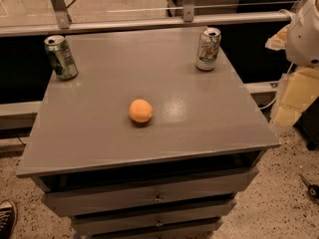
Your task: Move orange near 7up can
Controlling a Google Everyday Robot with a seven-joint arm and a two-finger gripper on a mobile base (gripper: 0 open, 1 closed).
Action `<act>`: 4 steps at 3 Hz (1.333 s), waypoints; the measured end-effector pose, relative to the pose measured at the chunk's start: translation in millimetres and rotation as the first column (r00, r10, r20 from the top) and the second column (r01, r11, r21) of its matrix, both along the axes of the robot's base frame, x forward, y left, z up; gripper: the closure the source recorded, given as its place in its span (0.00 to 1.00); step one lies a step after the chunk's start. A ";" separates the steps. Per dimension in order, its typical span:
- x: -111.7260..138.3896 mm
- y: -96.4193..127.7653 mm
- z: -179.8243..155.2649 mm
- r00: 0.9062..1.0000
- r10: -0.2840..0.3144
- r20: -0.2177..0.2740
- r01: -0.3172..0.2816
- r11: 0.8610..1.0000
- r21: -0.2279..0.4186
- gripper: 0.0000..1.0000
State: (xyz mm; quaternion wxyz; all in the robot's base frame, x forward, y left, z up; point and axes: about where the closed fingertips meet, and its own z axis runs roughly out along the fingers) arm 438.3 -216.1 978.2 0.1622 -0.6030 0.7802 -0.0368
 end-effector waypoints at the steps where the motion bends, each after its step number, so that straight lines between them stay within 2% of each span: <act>1: 1.1 0.9 -1.1 1.000 0.000 0.002 0.000 1.000 0.004 0.00; 2: 15.5 12.8 -16.4 1.000 -0.004 0.018 0.003 0.999 0.050 0.00; 3: 42.5 48.2 -39.9 0.999 0.014 0.044 -0.019 0.992 0.124 0.00; 4: 71.7 85.0 -66.5 0.998 0.009 0.064 -0.024 0.971 0.236 0.00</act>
Offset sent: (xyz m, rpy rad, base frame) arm 0.0358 0.0273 -0.0417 0.1134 -0.0213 -0.0068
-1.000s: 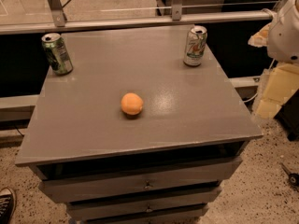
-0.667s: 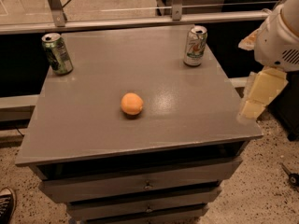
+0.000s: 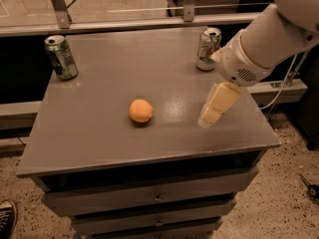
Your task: Move orange near 7up can
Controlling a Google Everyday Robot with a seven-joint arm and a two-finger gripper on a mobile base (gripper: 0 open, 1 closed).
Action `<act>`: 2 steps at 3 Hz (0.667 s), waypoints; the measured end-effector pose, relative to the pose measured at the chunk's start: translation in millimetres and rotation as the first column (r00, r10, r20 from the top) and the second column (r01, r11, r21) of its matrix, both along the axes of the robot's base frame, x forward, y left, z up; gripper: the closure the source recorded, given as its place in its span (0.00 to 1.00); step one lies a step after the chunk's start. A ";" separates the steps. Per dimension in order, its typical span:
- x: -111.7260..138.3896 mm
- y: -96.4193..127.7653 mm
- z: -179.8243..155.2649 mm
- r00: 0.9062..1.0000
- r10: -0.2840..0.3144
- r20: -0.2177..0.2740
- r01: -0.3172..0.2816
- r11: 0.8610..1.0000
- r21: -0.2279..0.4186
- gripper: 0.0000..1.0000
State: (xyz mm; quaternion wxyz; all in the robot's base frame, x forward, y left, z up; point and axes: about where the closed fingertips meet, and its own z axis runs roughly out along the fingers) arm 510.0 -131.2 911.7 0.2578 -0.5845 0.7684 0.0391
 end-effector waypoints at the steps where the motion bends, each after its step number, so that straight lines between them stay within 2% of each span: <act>1: 17.4 64.4 -25.3 0.999 0.045 -0.007 -0.043 0.984 0.171 0.00; 2: 16.2 99.4 -38.5 0.996 0.076 -0.036 -0.064 0.964 0.258 0.00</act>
Offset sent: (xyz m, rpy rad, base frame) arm 0.0165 0.1407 -0.0556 0.3799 0.0934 0.0990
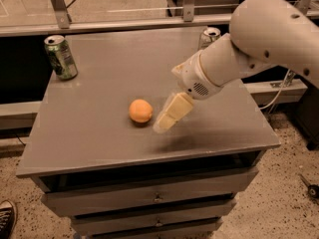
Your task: Move orange near 7up can
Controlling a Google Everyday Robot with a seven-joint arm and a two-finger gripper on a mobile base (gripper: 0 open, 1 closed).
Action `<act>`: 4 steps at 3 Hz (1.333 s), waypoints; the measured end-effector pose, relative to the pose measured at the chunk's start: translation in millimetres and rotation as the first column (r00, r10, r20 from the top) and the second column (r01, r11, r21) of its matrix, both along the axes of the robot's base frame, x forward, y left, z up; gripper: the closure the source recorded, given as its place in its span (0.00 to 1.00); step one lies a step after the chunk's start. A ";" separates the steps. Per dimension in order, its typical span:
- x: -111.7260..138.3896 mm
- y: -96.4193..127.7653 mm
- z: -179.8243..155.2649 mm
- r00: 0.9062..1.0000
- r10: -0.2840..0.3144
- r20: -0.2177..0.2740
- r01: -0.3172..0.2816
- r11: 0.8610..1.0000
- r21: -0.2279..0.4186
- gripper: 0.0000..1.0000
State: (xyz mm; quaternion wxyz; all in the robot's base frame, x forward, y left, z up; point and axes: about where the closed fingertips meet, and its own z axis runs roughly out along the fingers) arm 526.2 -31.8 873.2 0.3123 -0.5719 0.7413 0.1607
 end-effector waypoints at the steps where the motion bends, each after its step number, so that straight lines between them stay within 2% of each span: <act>1: -4.9 35.7 -16.8 0.998 0.034 -0.045 -0.031 0.997 0.068 0.00; 2: -10.0 63.5 -33.0 0.996 0.054 -0.070 -0.045 0.992 0.120 0.23; 3: -10.1 71.0 -38.3 0.996 0.050 -0.073 -0.039 0.990 0.139 0.46; 4: 1.8 48.6 -22.3 1.000 -0.005 -0.020 0.008 0.991 0.131 0.70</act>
Offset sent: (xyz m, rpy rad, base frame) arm -0.0134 0.0860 -0.0492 0.1662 0.1042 0.0669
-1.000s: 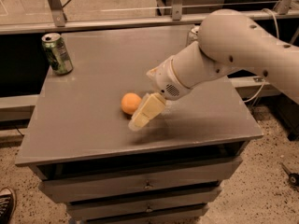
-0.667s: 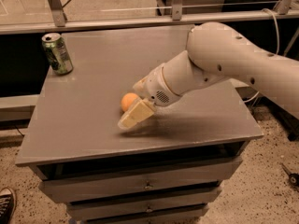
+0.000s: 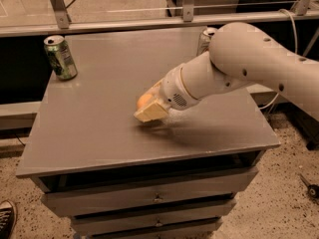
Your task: Move orange near 7up can
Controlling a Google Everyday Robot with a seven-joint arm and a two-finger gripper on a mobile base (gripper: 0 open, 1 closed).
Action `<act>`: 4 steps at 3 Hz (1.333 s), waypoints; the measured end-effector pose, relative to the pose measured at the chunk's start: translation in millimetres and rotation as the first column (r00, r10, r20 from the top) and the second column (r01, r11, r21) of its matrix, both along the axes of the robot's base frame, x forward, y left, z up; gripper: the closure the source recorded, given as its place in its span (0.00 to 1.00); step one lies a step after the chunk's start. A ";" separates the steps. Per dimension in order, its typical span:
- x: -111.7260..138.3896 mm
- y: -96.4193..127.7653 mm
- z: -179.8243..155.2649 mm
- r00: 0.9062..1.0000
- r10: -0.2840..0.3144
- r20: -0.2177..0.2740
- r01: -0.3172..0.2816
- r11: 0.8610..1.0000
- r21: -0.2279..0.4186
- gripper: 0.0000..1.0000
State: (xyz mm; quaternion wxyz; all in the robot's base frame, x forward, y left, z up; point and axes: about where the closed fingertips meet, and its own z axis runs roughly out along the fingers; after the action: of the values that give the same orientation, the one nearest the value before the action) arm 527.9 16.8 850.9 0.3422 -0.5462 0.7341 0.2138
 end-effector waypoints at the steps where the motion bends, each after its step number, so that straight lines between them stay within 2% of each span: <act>1: 14.8 -59.3 21.0 0.995 -0.084 0.057 0.086 0.996 -0.034 0.93; 2: 16.5 -65.1 24.5 0.994 -0.093 0.064 0.096 0.995 -0.036 1.00; 3: 16.4 -65.1 24.5 0.994 -0.093 0.064 0.096 0.995 -0.036 1.00; 4: 22.4 -77.8 28.6 0.987 -0.134 0.093 0.137 0.990 -0.024 1.00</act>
Offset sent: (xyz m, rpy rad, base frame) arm 0.0138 -0.0550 0.0197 -0.0337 -0.0520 -0.0790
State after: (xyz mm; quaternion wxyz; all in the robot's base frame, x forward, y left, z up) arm 550.3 -61.1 879.5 0.3808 -0.5094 0.7562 0.1536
